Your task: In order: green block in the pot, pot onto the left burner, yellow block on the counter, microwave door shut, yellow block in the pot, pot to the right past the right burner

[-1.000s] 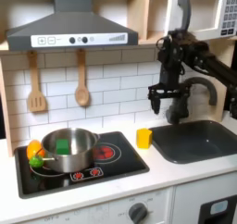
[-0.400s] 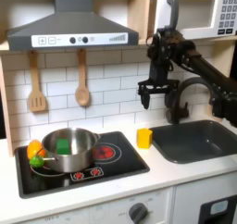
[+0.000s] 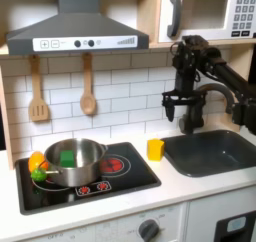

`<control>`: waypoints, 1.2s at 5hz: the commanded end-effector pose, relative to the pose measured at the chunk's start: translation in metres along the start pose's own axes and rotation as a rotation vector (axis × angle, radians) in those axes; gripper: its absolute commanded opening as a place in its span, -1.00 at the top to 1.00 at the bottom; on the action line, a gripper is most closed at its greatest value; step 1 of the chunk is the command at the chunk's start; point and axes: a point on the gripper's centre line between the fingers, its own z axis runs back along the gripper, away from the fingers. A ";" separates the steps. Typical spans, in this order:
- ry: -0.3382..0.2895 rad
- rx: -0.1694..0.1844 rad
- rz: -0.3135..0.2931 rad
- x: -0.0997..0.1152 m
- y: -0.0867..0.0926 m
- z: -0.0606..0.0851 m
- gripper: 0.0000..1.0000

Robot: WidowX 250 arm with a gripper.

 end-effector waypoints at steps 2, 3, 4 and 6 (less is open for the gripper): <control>0.027 -0.002 0.005 -0.015 -0.006 -0.004 -1.00; 0.070 0.024 0.004 -0.036 -0.001 -0.016 -1.00; 0.070 0.043 -0.002 -0.039 0.001 -0.020 -1.00; 0.049 0.069 0.018 -0.024 0.025 -0.029 -1.00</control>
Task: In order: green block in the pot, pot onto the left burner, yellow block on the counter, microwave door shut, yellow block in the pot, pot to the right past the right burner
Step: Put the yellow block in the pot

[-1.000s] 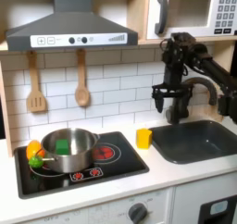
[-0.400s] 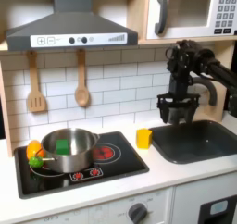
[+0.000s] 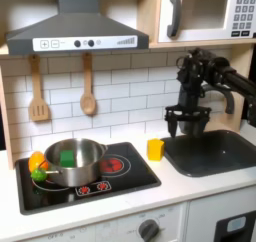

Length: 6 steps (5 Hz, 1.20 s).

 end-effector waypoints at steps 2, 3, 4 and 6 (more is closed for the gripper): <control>0.014 0.007 0.018 0.024 0.032 -0.022 -1.00; 0.026 0.001 0.011 0.033 0.034 -0.032 -1.00; 0.034 -0.001 -0.005 0.038 0.033 -0.039 -1.00; 0.054 -0.004 0.005 0.052 0.037 -0.054 -1.00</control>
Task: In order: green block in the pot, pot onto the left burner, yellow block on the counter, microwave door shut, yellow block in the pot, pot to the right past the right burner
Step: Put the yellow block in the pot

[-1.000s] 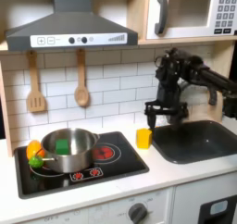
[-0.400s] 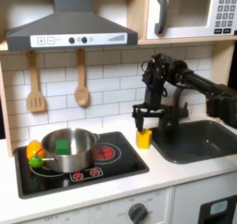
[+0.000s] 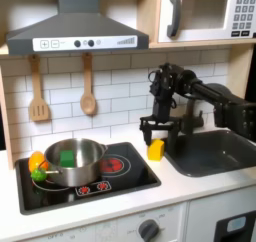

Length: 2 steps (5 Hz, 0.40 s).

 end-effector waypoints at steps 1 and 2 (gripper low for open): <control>0.039 -0.013 -0.005 0.008 0.003 -0.018 -1.00; 0.071 -0.022 0.006 0.003 0.004 -0.028 -1.00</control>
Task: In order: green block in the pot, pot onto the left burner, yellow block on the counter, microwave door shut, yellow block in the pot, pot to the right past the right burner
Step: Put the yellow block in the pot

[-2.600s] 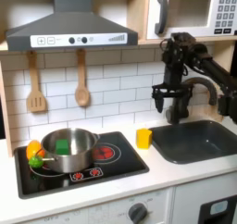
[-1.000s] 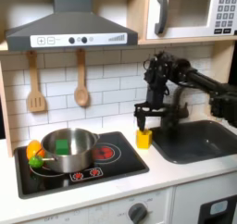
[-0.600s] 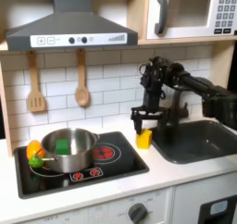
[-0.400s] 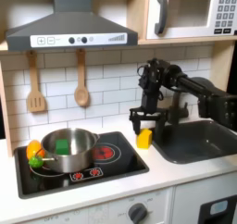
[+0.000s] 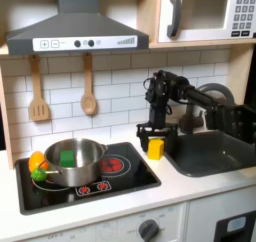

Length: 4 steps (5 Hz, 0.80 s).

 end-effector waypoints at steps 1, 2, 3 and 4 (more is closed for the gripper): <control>0.005 -0.005 -0.002 -0.003 0.002 -0.004 -1.00; 0.013 -0.011 0.011 -0.004 0.005 -0.010 1.00; -0.004 -0.011 0.017 -0.004 0.007 -0.005 1.00; -0.022 -0.017 0.018 -0.007 0.006 0.001 1.00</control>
